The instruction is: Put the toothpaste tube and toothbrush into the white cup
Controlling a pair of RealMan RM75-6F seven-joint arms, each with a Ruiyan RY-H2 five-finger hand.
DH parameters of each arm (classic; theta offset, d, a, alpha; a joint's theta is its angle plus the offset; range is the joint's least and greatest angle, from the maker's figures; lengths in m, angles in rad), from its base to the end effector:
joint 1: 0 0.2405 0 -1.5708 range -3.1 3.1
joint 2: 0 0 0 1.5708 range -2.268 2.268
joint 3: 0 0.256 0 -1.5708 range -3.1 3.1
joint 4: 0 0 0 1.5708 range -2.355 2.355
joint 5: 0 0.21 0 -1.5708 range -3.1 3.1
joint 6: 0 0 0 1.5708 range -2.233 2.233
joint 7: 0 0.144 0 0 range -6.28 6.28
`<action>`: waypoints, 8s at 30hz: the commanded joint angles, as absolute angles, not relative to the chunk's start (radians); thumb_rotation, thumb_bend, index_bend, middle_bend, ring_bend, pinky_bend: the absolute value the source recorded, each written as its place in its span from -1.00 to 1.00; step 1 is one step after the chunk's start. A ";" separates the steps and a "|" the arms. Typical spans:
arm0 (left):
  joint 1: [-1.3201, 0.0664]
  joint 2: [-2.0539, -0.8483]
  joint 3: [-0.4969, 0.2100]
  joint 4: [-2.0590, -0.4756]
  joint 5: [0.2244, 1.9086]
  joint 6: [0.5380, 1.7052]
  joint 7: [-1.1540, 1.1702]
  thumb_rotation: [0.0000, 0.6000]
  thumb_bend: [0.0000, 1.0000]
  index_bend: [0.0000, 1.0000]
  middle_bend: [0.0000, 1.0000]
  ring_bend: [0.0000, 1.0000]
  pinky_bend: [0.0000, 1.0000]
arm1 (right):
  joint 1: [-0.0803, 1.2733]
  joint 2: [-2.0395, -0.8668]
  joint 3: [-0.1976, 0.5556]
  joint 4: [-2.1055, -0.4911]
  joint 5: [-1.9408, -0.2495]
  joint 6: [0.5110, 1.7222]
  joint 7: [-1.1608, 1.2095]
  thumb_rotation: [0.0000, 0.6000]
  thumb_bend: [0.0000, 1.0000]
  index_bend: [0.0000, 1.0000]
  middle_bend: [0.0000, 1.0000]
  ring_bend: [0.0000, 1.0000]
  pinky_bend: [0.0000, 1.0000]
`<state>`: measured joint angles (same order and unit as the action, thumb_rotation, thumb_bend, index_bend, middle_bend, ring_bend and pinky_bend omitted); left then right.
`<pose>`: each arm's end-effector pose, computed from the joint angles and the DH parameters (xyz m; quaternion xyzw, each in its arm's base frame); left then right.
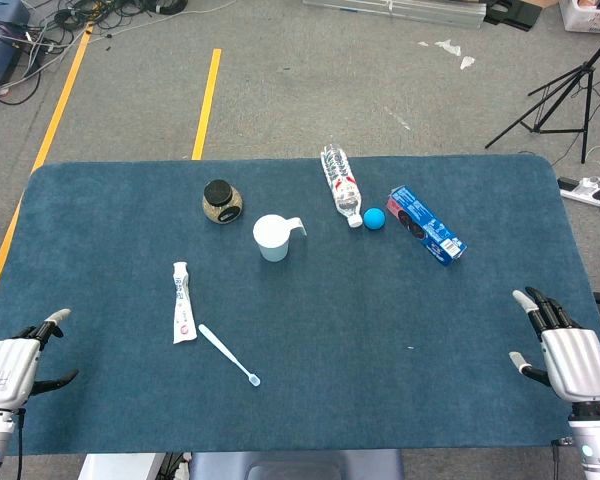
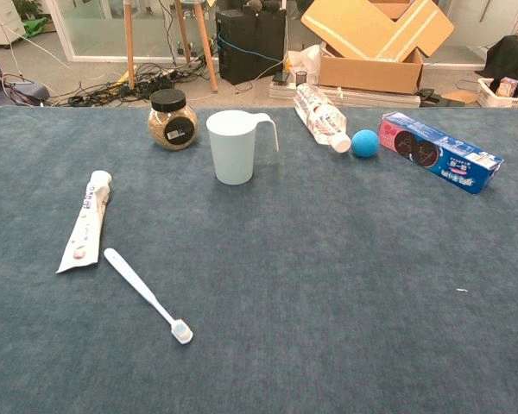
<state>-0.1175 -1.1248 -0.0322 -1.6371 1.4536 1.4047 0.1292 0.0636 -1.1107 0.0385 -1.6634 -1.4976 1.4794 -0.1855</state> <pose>-0.3113 0.1863 0.1441 -0.6261 -0.3862 -0.3332 0.5898 -0.3065 -0.1713 0.1548 0.6209 -0.3562 0.3351 0.6127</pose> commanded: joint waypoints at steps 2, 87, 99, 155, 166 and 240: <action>-0.127 -1.133 -0.033 -1.625 1.439 1.383 0.128 1.00 -0.99 -0.64 -0.19 -0.15 0.28 | 0.068 -1.112 0.042 -1.659 -1.477 1.461 -0.195 1.00 -0.73 -0.68 -0.74 -0.64 0.08; -0.704 -1.360 -0.069 -1.420 1.244 0.764 0.491 1.00 1.00 -0.54 1.00 1.00 0.84 | 0.061 -1.054 0.048 -1.704 -1.519 1.486 -0.093 1.00 -0.72 -0.68 -0.73 -0.64 0.08; -0.731 -1.396 -0.054 -1.351 1.114 0.746 0.573 1.00 1.00 -0.54 1.00 1.00 0.85 | 0.058 -1.048 0.049 -1.707 -1.523 1.494 -0.081 1.00 -0.72 -0.68 -0.73 -0.64 0.08; -0.668 -1.256 -0.102 -1.564 0.781 0.885 0.430 1.00 -0.85 -0.30 -1.00 -1.00 -1.00 | 0.066 -1.059 0.048 -1.702 -1.507 1.470 -0.111 1.00 -0.72 -0.68 -0.74 -0.64 0.08; -0.672 -1.308 -0.090 -1.516 0.721 0.908 0.449 1.00 -0.87 -0.31 -1.00 -1.00 -1.00 | 0.066 -1.058 0.047 -1.703 -1.509 1.471 -0.109 1.00 -0.72 -0.68 -0.74 -0.64 0.08; -0.685 -1.224 -0.222 -1.702 0.663 1.006 0.411 1.00 0.09 0.35 -1.00 -1.00 -1.00 | 0.066 -1.048 0.050 -1.708 -1.504 1.472 -0.094 1.00 -0.72 -0.68 -0.74 -0.64 0.08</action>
